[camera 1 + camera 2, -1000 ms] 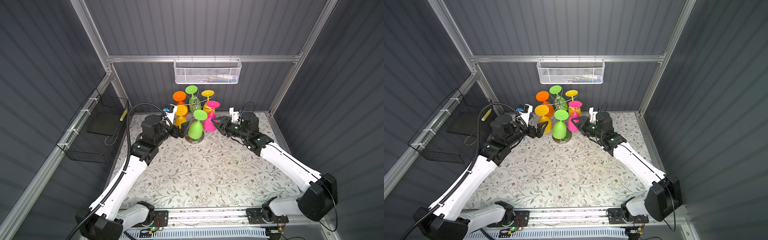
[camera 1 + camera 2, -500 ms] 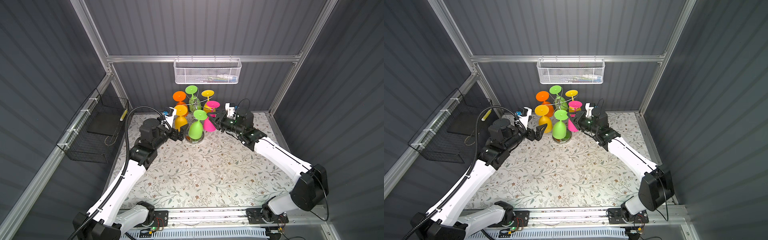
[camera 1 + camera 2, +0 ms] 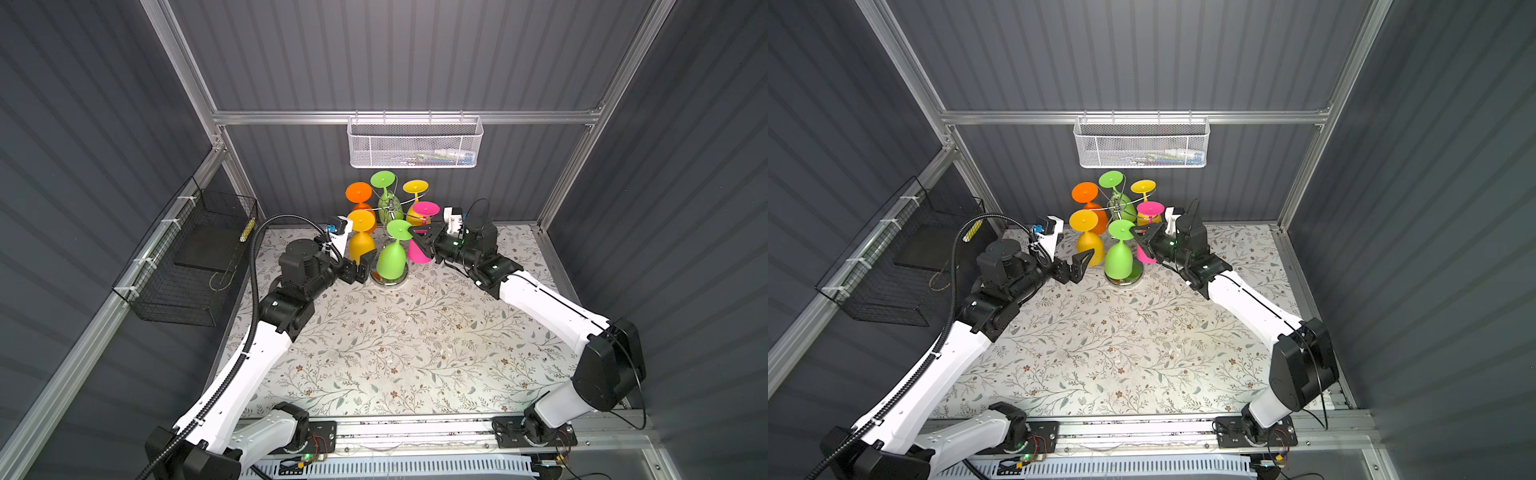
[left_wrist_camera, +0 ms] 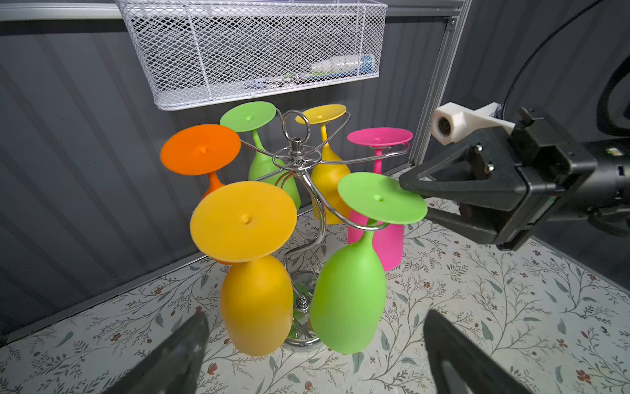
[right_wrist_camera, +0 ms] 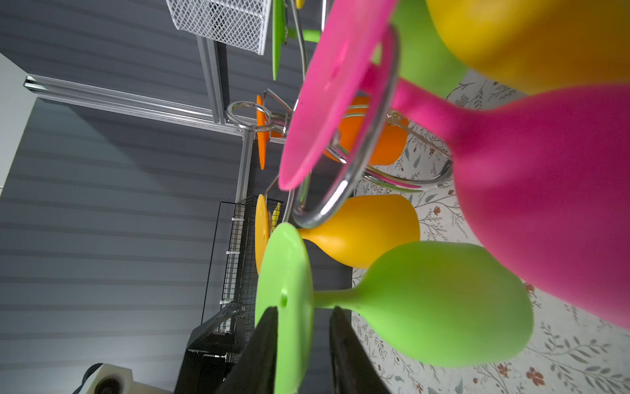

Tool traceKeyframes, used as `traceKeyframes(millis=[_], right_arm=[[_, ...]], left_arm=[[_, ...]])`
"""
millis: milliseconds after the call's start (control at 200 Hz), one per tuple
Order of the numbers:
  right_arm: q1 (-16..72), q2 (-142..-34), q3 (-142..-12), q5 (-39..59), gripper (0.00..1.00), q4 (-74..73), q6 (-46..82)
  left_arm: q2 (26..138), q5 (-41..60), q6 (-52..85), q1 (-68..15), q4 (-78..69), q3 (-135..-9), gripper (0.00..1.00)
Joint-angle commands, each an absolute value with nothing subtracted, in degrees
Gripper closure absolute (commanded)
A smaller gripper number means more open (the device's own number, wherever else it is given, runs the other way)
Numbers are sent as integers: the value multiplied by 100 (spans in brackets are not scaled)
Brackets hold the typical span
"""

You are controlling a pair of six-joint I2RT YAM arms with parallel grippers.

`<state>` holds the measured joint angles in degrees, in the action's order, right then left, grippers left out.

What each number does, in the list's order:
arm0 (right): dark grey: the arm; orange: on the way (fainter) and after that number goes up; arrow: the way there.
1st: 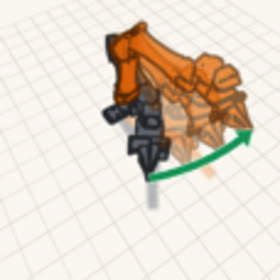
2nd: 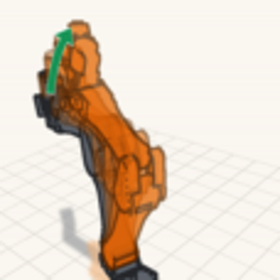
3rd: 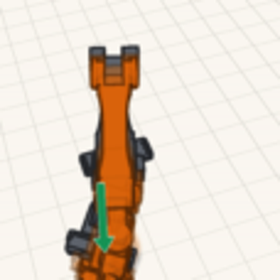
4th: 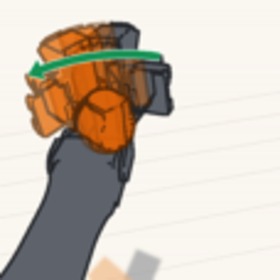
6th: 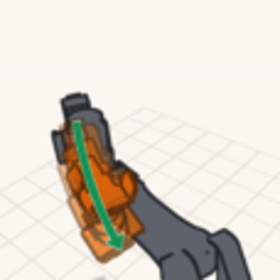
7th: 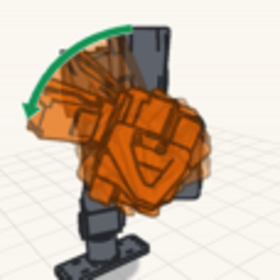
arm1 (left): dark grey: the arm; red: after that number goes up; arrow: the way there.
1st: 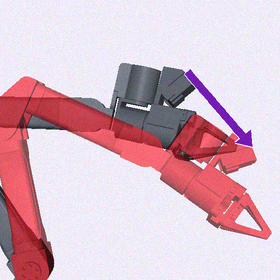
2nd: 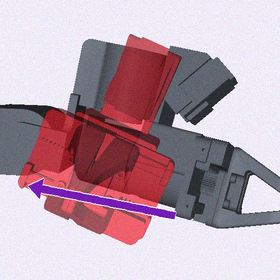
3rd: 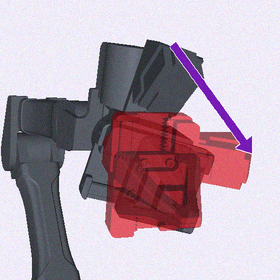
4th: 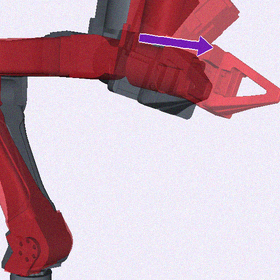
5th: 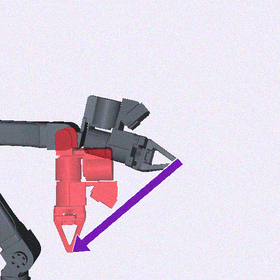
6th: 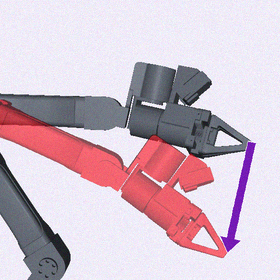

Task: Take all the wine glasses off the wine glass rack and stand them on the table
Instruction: 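Move right gripper onto lime green glass stem while left hovers by yellow glass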

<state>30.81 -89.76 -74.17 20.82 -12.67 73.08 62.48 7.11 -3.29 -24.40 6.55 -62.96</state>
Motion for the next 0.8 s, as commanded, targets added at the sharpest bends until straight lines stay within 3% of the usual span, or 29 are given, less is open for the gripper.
traceKeyframes(millis=[0,460,795], right_arm=[[3127,-8913,-7372,1715,75,-1612,7398],[3263,-8808,-7286,1288,91,-1775,7493],[3440,-8551,-7154,920,95,-1751,7348]], left_arm=[[6132,713,-320,-2421,544,-6209,2],[6144,694,-297,-2322,528,-6196,2],[6205,659,-265,-2220,509,-6170,2]])
